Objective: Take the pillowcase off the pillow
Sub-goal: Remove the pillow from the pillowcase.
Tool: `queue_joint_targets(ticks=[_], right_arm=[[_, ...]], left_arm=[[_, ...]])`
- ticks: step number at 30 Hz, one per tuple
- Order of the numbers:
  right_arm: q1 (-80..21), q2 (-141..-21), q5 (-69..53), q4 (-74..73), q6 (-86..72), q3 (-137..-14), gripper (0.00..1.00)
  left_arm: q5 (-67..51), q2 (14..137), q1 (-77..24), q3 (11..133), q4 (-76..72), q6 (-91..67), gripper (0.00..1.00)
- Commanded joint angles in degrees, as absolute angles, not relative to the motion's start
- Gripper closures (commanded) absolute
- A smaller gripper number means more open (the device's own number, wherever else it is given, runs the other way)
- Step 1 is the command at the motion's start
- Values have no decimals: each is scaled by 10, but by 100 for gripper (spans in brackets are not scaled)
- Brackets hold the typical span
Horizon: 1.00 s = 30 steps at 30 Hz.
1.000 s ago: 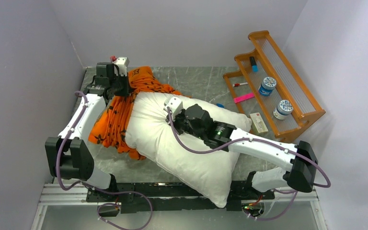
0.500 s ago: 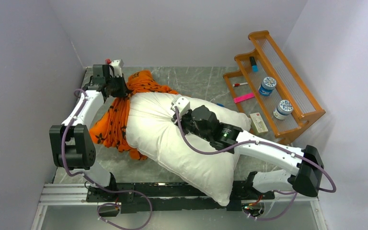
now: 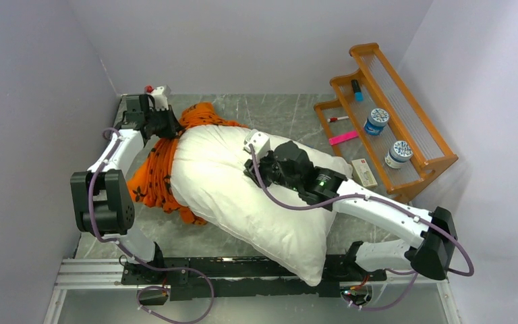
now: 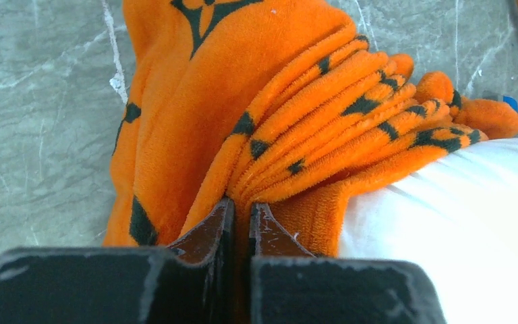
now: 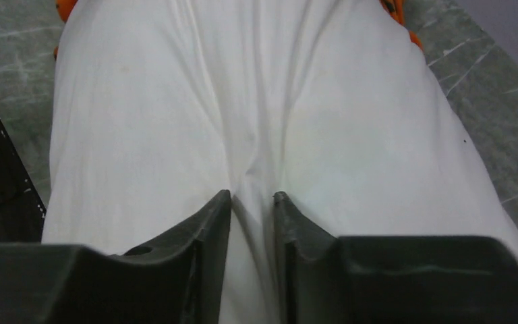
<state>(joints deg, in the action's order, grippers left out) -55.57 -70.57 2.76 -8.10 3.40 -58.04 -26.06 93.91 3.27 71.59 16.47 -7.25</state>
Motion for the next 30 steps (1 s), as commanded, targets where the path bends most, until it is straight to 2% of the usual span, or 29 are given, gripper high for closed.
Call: queue_joint_targets(ticks=[1, 5, 11, 13, 17, 23, 30], right_arm=[[-555, -731, -39, -168, 65, -657, 59], [-568, -773, -18, -210, 116, -730, 41], [-603, -826, -11, -231, 162, -813, 26], [-625, -848, -1, -230, 174, -836, 23], [-653, -899, -1, -240, 193, -881, 18], [-713, -977, 26, -244, 229, -942, 10], [-767, -1076, 110, -243, 271, -996, 4]], left_arm=[[-233, 932, 48, 708, 171, -52, 95], [-197, 900, 48, 705, 180, -39, 88], [-136, 846, 48, 692, 186, -27, 66], [-125, 826, 48, 688, 187, -26, 56], [-116, 789, 48, 675, 182, -26, 46], [-65, 722, 47, 637, 157, -37, 33], [-39, 689, 47, 613, 142, -41, 22]])
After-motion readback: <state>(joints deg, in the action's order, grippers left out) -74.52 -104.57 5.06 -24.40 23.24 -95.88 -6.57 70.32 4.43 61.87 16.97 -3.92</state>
